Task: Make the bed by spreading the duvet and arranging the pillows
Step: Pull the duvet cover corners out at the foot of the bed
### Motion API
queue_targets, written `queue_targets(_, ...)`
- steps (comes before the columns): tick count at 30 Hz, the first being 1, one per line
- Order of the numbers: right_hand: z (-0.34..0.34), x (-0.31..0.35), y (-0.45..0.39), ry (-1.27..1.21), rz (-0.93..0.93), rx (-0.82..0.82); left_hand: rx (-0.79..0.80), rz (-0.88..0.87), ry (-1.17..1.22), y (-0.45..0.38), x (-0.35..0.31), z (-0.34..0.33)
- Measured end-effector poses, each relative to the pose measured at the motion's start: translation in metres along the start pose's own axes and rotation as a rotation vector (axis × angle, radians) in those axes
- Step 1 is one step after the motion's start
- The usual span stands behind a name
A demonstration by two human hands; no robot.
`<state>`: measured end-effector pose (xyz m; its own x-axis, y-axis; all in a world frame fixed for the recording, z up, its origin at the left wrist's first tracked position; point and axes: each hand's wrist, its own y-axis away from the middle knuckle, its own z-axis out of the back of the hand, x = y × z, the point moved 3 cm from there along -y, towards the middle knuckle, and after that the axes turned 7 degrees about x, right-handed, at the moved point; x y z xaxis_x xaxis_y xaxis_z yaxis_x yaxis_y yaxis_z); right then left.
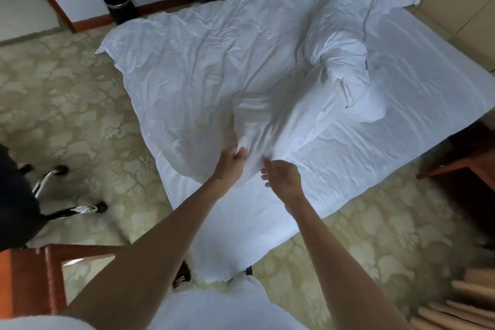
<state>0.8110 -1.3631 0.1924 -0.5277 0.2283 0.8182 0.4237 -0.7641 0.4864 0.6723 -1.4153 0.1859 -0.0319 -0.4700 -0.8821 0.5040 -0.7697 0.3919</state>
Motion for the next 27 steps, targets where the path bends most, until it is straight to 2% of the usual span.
queue_targets(2,-0.002,0.007,-0.005,-0.134,-0.133,0.041,0.072,-0.099,-0.088,0.022,-0.001,-0.005)
queue_targets(4,-0.005,0.008,-0.005,-0.139,-0.243,0.085,0.128,-0.176,-0.339,0.044,0.002,-0.010)
queue_targets(7,-0.003,-0.007,-0.007,-0.193,-0.331,0.065,0.105,-0.338,-0.631,0.076,0.008,-0.011)
queue_targets(9,-0.005,-0.018,0.001,-0.198,-0.337,0.012,0.085,-0.504,-0.691,0.100,0.010,-0.006)
queue_targets(11,-0.012,-0.030,0.017,-0.170,-0.300,-0.049,0.090,-0.555,-0.692,0.113,0.019,0.001)
queue_targets(13,-0.020,-0.039,0.045,-0.228,-0.259,-0.100,0.165,-0.449,-0.618,0.122,0.030,0.009)
queue_targets(16,-0.026,-0.050,0.080,-0.297,-0.199,-0.094,0.286,-0.085,-0.369,0.126,0.038,0.020)
queue_targets(18,-0.032,-0.055,0.092,-0.260,-0.148,-0.085,0.240,0.064,-0.152,0.120,0.031,0.022)
queue_targets(21,-0.037,-0.057,0.100,-0.151,-0.103,-0.072,0.049,0.145,0.003,0.096,0.017,0.016)
queue_targets(25,-0.033,-0.057,0.105,-0.001,-0.091,-0.046,0.023,0.235,-0.002,0.068,0.008,-0.014)
queue_targets(27,-0.026,-0.056,0.101,0.193,-0.050,0.036,-0.055,0.248,0.010,0.059,0.006,-0.022)
